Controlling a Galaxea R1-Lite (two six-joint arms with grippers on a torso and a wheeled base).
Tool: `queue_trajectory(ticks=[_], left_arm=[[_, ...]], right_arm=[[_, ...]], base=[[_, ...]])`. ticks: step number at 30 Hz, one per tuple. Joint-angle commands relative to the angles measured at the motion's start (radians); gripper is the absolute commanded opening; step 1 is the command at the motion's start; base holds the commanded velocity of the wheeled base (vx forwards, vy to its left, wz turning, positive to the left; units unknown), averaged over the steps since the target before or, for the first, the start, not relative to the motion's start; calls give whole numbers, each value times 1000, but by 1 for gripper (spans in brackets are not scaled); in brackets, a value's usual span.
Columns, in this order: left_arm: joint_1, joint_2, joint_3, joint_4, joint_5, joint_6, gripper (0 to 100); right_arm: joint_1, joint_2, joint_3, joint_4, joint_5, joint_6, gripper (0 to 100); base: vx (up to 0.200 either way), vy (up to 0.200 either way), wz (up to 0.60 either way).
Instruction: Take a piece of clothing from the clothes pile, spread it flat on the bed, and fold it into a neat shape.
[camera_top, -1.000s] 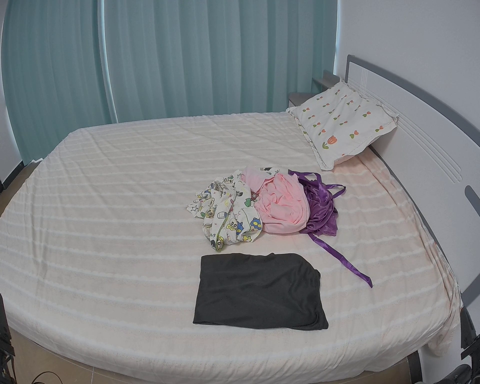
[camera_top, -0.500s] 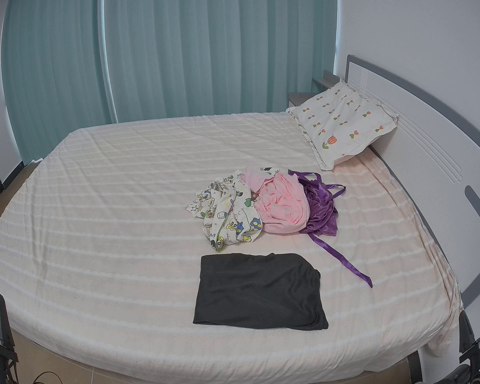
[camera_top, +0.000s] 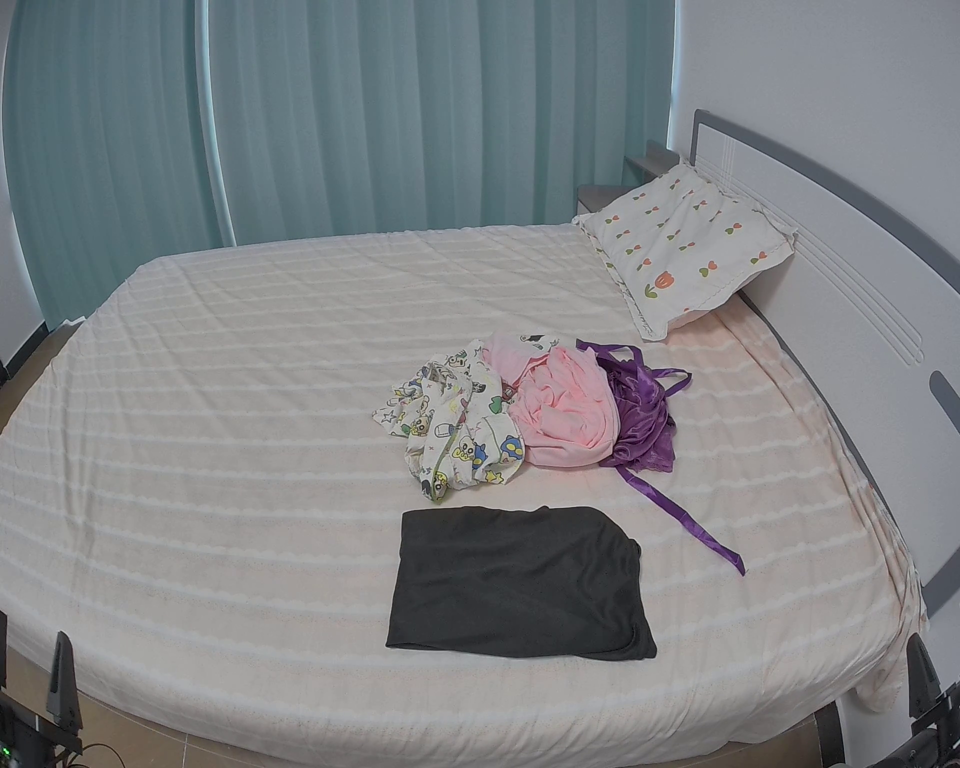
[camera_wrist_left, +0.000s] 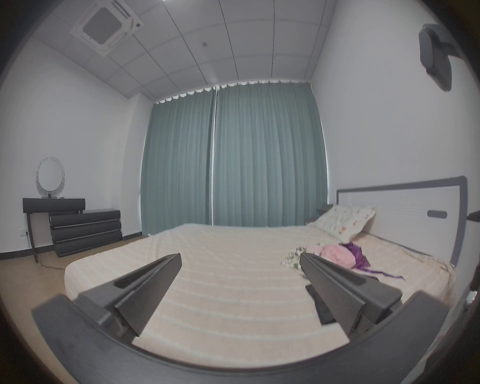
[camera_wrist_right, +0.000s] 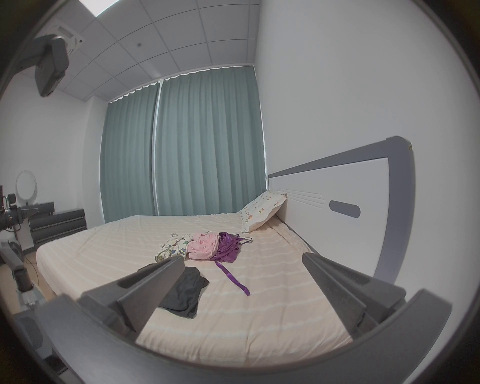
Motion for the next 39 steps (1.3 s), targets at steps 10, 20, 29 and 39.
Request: queue_trajectory(ticks=[10, 20, 29, 39], left_arm=[[0, -3, 18, 83, -158, -15, 100], [0, -1, 18, 85, -299, -32, 100], [0, -4, 17, 159, -266, 31, 100], [0, -3, 17, 159, -264, 17, 100]], right_arm=[[0, -11, 18, -2, 65, -9, 100], [0, -11, 16, 11, -75, 72, 100], [0, -11, 13, -92, -15, -40, 100], [0, -11, 18, 3, 6, -36, 100]], base=[[0, 0, 0], [0, 0, 0], [0, 0, 0], [0, 0, 0]])
